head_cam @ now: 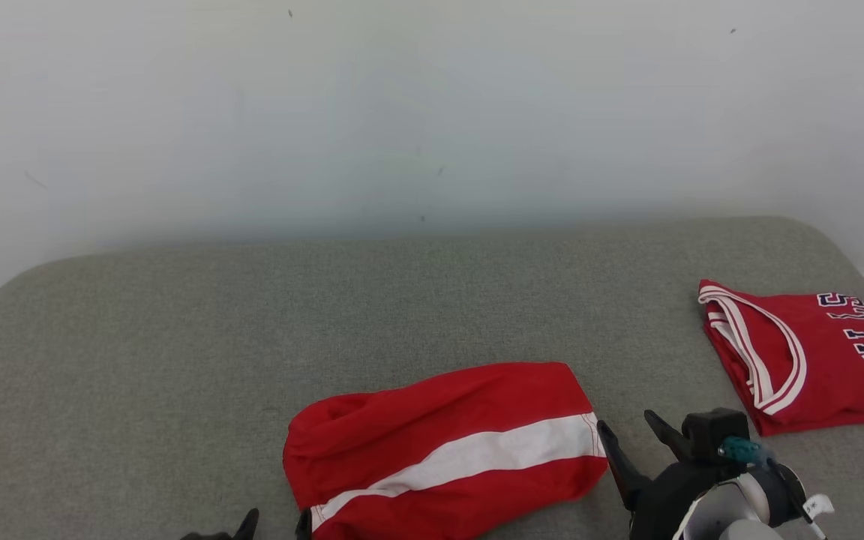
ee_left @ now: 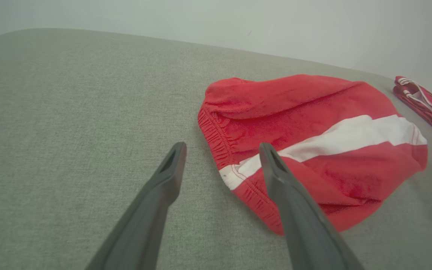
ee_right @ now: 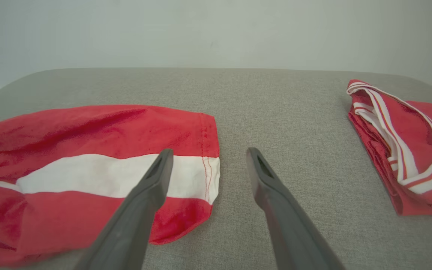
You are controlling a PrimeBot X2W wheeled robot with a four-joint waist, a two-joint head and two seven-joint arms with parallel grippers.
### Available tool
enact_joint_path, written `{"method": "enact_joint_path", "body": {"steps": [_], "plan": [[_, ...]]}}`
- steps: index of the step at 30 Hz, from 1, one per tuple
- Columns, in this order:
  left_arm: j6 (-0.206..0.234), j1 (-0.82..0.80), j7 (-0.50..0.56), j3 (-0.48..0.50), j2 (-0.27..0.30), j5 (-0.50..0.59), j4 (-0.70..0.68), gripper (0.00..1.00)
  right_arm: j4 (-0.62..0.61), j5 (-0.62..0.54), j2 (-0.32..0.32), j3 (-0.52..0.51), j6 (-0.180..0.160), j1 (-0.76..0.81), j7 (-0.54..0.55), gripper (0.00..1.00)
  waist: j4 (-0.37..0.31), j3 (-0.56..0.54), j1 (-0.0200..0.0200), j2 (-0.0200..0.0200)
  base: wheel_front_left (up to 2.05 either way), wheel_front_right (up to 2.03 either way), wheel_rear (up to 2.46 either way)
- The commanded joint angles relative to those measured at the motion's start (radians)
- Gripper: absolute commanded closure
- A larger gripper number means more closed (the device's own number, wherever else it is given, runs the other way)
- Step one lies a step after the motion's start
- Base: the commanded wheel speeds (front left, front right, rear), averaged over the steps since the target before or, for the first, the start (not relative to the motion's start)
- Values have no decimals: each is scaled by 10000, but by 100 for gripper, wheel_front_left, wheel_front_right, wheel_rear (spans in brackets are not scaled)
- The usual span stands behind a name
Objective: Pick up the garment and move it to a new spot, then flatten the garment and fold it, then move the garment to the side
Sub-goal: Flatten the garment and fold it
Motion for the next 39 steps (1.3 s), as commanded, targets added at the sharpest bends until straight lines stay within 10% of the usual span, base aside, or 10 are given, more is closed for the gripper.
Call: {"method": "enact_joint_path", "body": {"steps": [1,22,23,25,39], "plan": [[-1,-407,387,-176,-18,-178,419,0,333,247,-88,184,-28,-398,542,0,9,253,0,-1,0,0,0],[599,-2674,1445,-1620,-52,-1941,3414,0,2672,1897,122,1625,-30,-2703,1969,0,45,1361,0,-1,0,0,0],[574,-2737,1433,-1701,-57,-2025,3496,51,2715,1983,113,1658,-30,-2747,1955,0,38,1393,0,-1,0,0,0],[518,-2847,1397,-1875,-62,-2206,3637,100,2811,2182,134,1682,-28,-2836,1908,0,19,1445,0,-1,0,0,0],[529,-3342,939,-2417,-53,-2675,4568,100,3020,3638,210,2034,-30,-2884,1917,0,-23,1532,0,-1,0,0,0]]}}
